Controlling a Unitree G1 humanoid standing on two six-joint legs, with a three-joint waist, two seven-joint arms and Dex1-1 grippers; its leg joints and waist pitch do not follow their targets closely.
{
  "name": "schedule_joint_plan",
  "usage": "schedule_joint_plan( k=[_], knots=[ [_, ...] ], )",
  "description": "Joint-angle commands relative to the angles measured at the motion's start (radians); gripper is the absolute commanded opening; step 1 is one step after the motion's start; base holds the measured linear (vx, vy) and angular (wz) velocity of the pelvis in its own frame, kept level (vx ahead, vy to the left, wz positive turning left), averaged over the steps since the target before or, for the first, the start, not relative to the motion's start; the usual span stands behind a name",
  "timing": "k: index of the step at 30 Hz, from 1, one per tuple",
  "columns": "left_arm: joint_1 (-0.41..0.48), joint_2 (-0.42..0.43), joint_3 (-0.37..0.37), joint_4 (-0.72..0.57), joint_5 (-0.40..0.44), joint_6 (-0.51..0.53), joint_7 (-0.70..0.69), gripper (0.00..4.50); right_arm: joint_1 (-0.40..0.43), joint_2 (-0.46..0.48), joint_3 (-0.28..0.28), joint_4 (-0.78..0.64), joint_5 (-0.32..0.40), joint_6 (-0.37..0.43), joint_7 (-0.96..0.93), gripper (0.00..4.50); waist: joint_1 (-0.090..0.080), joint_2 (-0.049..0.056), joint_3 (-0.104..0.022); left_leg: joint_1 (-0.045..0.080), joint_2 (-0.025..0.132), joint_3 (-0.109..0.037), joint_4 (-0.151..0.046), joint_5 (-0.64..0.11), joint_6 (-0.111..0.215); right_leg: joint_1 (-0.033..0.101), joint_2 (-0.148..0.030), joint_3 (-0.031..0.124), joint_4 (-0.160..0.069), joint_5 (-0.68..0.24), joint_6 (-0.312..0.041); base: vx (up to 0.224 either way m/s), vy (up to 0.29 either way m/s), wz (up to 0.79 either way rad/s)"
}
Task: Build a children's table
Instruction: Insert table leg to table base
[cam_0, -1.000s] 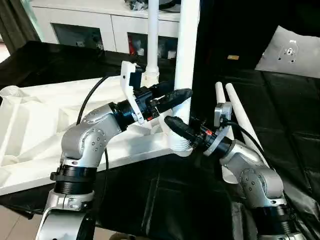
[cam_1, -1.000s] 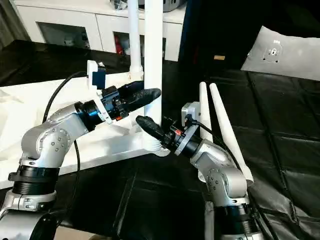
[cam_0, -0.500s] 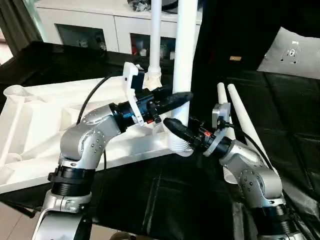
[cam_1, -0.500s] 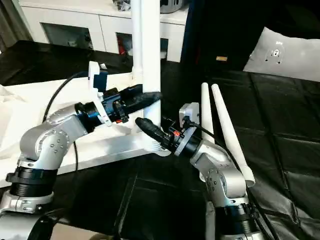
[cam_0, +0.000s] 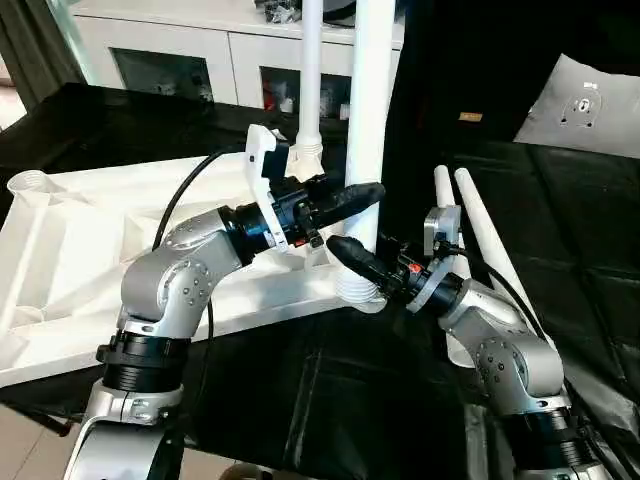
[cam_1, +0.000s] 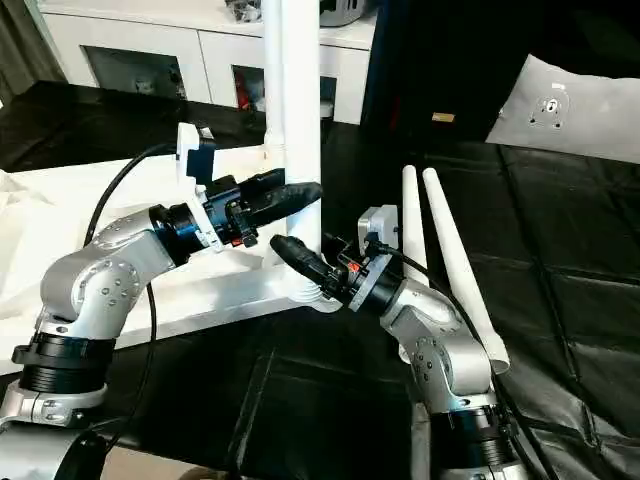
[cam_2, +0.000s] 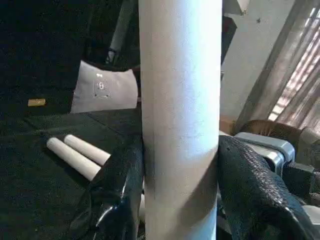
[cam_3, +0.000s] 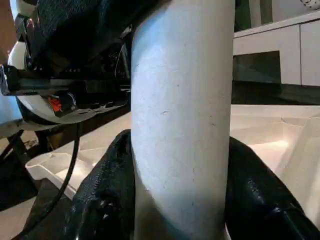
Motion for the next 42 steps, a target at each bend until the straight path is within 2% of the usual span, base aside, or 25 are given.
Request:
schedule_joint_plan(
  k=[1, 3, 9, 11, 13, 16, 20, 23, 25, 28, 32, 34, 36, 42],
  knots=[
    [-0.012, -0.009, -0.013, -0.015, -0.031, 0.031, -0.002, 1.87, -0.018, -0.007, 0.003, 0.016, -0.022, -0.010, -0.021, 1.88, 0.001, 0.009, -0.091, 0.006, 0.052, -0.019, -0.060, -0.066, 0.035, 0.065, -0.088, 0.054, -0.061, -0.086, -0.211, 0.000, 0.000, 0.00],
    [-0.021, -0.012, -0.007, -0.011, -0.023, 0.036, 0.025, 1.86, -0.021, -0.007, 0.000, 0.020, -0.024, -0.006, -0.029, 1.88, 0.001, 0.011, -0.092, 0.006, 0.052, -0.020, -0.059, -0.065, 0.038, 0.065, -0.088, 0.054, -0.060, -0.084, -0.212, 0.000, 0.000, 0.00],
    [-0.039, -0.002, -0.016, -0.025, -0.004, 0.036, 0.038, 1.86, -0.024, -0.010, -0.006, 0.020, -0.021, 0.012, -0.042, 1.88, 0.001, 0.009, -0.092, 0.006, 0.052, -0.020, -0.059, -0.063, 0.039, 0.065, -0.088, 0.053, -0.061, -0.092, -0.207, 0.000, 0.000, 0.00],
    [-0.048, -0.001, -0.015, -0.032, 0.012, 0.027, 0.052, 1.86, -0.031, -0.008, -0.018, 0.027, -0.024, 0.017, -0.058, 2.58, 0.001, 0.007, -0.093, 0.005, 0.052, -0.020, -0.059, -0.061, 0.040, 0.065, -0.087, 0.053, -0.061, -0.094, -0.205, 0.000, 0.000, 0.00],
    [-0.052, -0.003, -0.010, -0.032, 0.015, 0.027, 0.062, 1.86, -0.035, -0.008, -0.021, 0.032, -0.030, 0.015, -0.066, 2.58, 0.000, 0.007, -0.093, 0.007, 0.052, -0.019, -0.059, -0.060, 0.039, 0.064, -0.087, 0.053, -0.061, -0.095, -0.204, 0.000, 0.000, 0.00],
    [-0.067, -0.004, 0.009, -0.033, 0.010, 0.043, 0.098, 1.86, -0.053, -0.007, -0.034, 0.035, -0.029, 0.012, -0.083, 2.98, 0.000, 0.006, -0.092, 0.006, 0.049, -0.017, -0.058, -0.065, 0.033, 0.064, -0.087, 0.054, -0.063, -0.111, -0.200, 0.000, 0.000, 0.00],
    [-0.071, 0.002, 0.015, -0.037, 0.008, 0.046, 0.103, 1.86, -0.058, -0.008, -0.038, 0.017, -0.016, 0.024, -0.082, 3.30, 0.001, 0.005, -0.091, 0.004, 0.049, -0.018, -0.059, -0.070, 0.032, 0.064, -0.087, 0.053, -0.065, -0.132, -0.190, 0.000, 0.000, 0.00],
    [-0.078, 0.009, 0.023, -0.038, 0.002, 0.055, 0.111, 1.86, -0.063, -0.008, -0.049, -0.005, 0.012, 0.050, -0.080, 3.48, 0.001, 0.004, -0.091, 0.006, 0.049, -0.018, -0.059, -0.072, 0.033, 0.063, -0.085, 0.053, -0.064, -0.134, -0.188, 0.000, 0.000, 0.00],
    [-0.081, 0.013, 0.023, -0.037, 0.006, 0.054, 0.113, 1.86, -0.065, -0.010, -0.053, -0.015, 0.021, 0.062, -0.081, 3.78, 0.001, 0.003, -0.092, 0.005, 0.049, -0.019, -0.059, -0.073, 0.033, 0.064, -0.086, 0.053, -0.064, -0.139, -0.186, 0.000, 0.000, 0.00],
    [-0.094, 0.048, -0.003, -0.031, 0.046, 0.029, 0.105, 1.86, -0.076, -0.031, -0.059, -0.057, 0.053, 0.121, -0.087, 3.98, 0.002, 0.002, -0.091, 0.005, 0.048, -0.019, -0.058, -0.064, 0.036, 0.062, -0.083, 0.053, -0.063, -0.133, -0.178, 0.000, 0.000, 0.00],
    [-0.092, 0.070, -0.037, -0.041, 0.081, 0.011, 0.091, 1.86, -0.094, -0.080, -0.033, -0.077, 0.036, 0.217, -0.091, 4.30, 0.002, 0.003, -0.089, 0.006, 0.046, -0.019, -0.059, -0.070, 0.023, 0.063, -0.083, 0.054, -0.067, -0.172, -0.159, 0.000, 0.000, 0.00],
    [-0.091, 0.071, -0.047, -0.051, 0.085, 0.010, 0.092, 1.86, -0.105, -0.110, -0.010, -0.087, 0.019, 0.269, -0.088, 4.30, 0.003, -0.001, -0.090, 0.005, 0.046, -0.018, -0.059, -0.065, 0.018, 0.063, -0.084, 0.054, -0.067, -0.174, -0.158, 0.000, 0.000, 0.00],
    [-0.090, 0.076, -0.072, -0.065, 0.100, 0.003, 0.088, 1.86, -0.119, -0.121, 0.003, -0.104, 0.041, 0.331, -0.085, 4.30, 0.004, 0.000, -0.092, 0.004, 0.048, -0.019, -0.058, -0.058, 0.018, 0.063, -0.084, 0.054, -0.064, -0.156, -0.166, 0.000, 0.000, 0.00],
    [-0.090, 0.080, -0.105, -0.076, 0.118, -0.007, 0.082, 1.86, -0.140, -0.121, 0.006, -0.103, 0.074, 0.413, -0.108, 4.30, 0.006, -0.003, -0.092, 0.004, 0.047, -0.018, -0.057, -0.059, 0.017, 0.062, -0.086, 0.054, -0.064, -0.166, -0.160, 0.000, 0.000, 0.00]
  ],
)
